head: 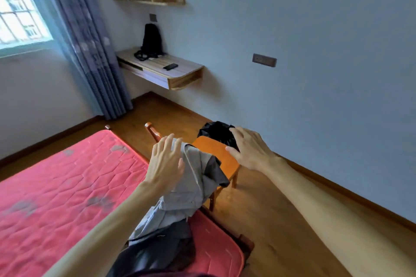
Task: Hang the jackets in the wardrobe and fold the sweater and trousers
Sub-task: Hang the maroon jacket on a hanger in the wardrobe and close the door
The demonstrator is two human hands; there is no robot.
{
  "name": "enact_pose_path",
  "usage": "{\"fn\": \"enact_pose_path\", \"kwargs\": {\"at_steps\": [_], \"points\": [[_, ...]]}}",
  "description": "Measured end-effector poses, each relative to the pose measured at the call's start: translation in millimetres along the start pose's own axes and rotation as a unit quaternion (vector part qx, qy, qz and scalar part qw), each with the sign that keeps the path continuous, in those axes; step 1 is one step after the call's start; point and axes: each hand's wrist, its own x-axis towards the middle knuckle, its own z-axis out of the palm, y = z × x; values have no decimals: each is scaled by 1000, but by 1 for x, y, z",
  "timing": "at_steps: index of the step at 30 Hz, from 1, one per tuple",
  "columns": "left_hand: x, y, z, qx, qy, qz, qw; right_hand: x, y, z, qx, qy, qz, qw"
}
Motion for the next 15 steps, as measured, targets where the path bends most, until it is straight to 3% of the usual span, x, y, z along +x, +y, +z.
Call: {"fn": "enact_pose_path", "kwargs": {"at_steps": [8, 15], "points": [[-20, -60, 6, 40, -4, -144, 989, 84, -44, 31, 25, -29, -126, 991], [-86, -111, 11, 101, -46, -303, 947, 124, -115, 70, 63, -69, -275, 957]]}}
